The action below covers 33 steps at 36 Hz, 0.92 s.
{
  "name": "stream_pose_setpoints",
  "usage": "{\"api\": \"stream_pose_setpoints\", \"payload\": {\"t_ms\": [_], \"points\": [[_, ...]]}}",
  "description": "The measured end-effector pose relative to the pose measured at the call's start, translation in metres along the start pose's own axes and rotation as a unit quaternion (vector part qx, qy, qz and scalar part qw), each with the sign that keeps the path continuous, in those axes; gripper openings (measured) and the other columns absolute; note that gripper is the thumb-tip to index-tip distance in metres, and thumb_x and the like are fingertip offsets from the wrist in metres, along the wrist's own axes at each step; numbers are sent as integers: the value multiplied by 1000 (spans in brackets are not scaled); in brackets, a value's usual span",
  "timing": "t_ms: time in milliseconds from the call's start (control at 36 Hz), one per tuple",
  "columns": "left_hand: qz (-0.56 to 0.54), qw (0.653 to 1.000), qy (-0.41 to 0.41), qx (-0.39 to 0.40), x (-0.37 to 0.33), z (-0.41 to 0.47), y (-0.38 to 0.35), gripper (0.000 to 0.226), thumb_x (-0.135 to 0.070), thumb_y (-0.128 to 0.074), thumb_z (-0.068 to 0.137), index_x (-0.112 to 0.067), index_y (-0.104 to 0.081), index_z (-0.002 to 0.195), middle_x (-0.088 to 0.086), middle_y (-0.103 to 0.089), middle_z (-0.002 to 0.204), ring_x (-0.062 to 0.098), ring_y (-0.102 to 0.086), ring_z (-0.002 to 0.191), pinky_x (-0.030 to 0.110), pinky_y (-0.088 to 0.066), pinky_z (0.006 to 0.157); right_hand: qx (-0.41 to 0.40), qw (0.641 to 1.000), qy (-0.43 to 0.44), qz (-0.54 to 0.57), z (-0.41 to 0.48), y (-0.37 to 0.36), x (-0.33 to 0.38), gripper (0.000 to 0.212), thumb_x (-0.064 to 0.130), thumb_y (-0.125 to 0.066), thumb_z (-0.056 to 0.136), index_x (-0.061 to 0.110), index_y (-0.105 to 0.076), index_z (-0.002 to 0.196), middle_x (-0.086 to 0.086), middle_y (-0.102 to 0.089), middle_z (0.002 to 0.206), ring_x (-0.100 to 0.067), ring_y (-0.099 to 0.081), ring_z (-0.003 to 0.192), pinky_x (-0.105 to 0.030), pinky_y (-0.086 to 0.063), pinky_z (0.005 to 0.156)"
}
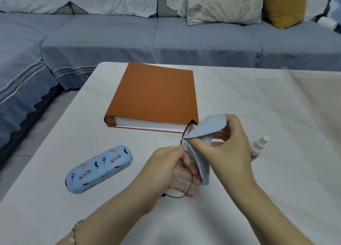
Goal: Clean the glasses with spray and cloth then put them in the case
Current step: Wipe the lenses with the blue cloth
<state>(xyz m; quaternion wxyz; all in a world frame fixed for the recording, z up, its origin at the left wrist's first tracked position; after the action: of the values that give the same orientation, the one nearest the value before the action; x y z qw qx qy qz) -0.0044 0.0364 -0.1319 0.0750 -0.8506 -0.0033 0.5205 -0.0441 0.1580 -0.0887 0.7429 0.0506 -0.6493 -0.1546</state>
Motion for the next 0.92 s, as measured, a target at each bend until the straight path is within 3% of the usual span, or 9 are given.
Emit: {"api": "stream_pose_setpoints", "payload": {"t_ms": [167, 222, 278, 333, 472, 639, 778, 833, 917], "points": [[15, 1000, 6, -4, -2, -3, 1, 33, -16, -40, 90, -9, -45, 58, 14, -58, 56, 17, -57, 33, 13, -37, 32, 44, 995, -23, -87, -1, -8, -14, 40, 45, -75, 57, 30, -67, 94, 13, -64, 91, -3, -59, 81, -13, -46, 70], [5, 1000, 3, -1, -4, -3, -1, 34, -17, -39, 91, -8, -45, 59, 12, -58, 53, 16, -57, 33, 16, -40, 33, 64, 994, -47, -69, -4, -12, -20, 26, 49, -70, 60, 25, -69, 72, 11, -65, 69, -3, -55, 63, -15, -43, 60], [-1, 1000, 7, 5, -3, -3, -3, 34, -19, -39, 92, -7, -44, 61, 13, -58, 53, 16, -57, 32, 16, -40, 32, 78, 994, -76, -27, -7, -15, -24, 33, 48, -68, 64, 17, -62, 55, -1, -59, 52, -8, -47, 51, -19, -39, 52], [-8, 1000, 5, 17, -2, -2, -7, 35, -21, -40, 92, -7, -45, 61, 14, -58, 54, 18, -59, 35, 20, -44, 34, 99, 988, -113, 43, -10, -20, -28, 36, 43, -70, 68, 11, -61, 54, -15, -61, 53, -15, -49, 47, -28, -41, 54], [4, 1000, 5, 29, 8, 3, -11, 32, -31, -48, 81, -13, -52, 54, 10, -64, 52, 28, -64, 50, 42, -49, 61, 131, 957, -179, 184, -14, -27, -32, 17, 14, -71, 73, 2, -63, 65, -4, -57, 41, -15, -46, 31, -19, -38, 36], [-21, 999, 1, 25, 7, 2, -13, 39, -23, -44, 92, -2, -58, 62, 12, -62, 49, 19, -60, 40, 29, -52, 43, 91, 931, -242, 256, -18, -27, -50, 18, 13, -72, 71, -2, -66, 76, 1, -58, 39, -11, -51, 31, -15, -35, 33], [-33, 999, -7, 31, 8, 1, -18, 42, -18, -42, 92, -1, -59, 58, 10, -61, 49, 20, -60, 43, 27, -50, 39, 14, 943, -245, 226, -15, -17, -60, 69, 46, -81, 46, -14, -56, 70, -17, -56, 59, -21, -50, 50, -24, -39, 51], [-33, 999, -8, 42, 7, 1, -20, 44, -16, -42, 92, -2, -58, 54, 10, -60, 50, 20, -60, 43, 26, -49, 38, 2, 945, -246, 215, -14, -15, -58, 66, 53, -78, 33, 0, -58, 67, -14, -50, 57, -18, -46, 46, -22, -37, 48], [-21, 998, -7, 52, 5, 2, -18, 46, -16, -41, 93, -3, -57, 52, 9, -60, 49, 20, -59, 41, 26, -48, 36, 19, 944, -248, 218, -12, -15, -55, 57, 53, -78, 36, 3, -60, 56, -17, -55, 58, -24, -51, 55, -30, -41, 57]]}}
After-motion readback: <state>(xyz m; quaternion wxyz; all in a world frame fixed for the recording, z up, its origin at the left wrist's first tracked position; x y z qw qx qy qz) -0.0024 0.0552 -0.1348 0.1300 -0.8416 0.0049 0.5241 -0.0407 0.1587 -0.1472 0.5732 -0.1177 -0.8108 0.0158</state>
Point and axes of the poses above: each hand's wrist, its own z-axis towards the middle knuckle, its own y-axis out of the back of the hand, x = y × z, the point moved 9 cm from there along z, towards the middle knuckle
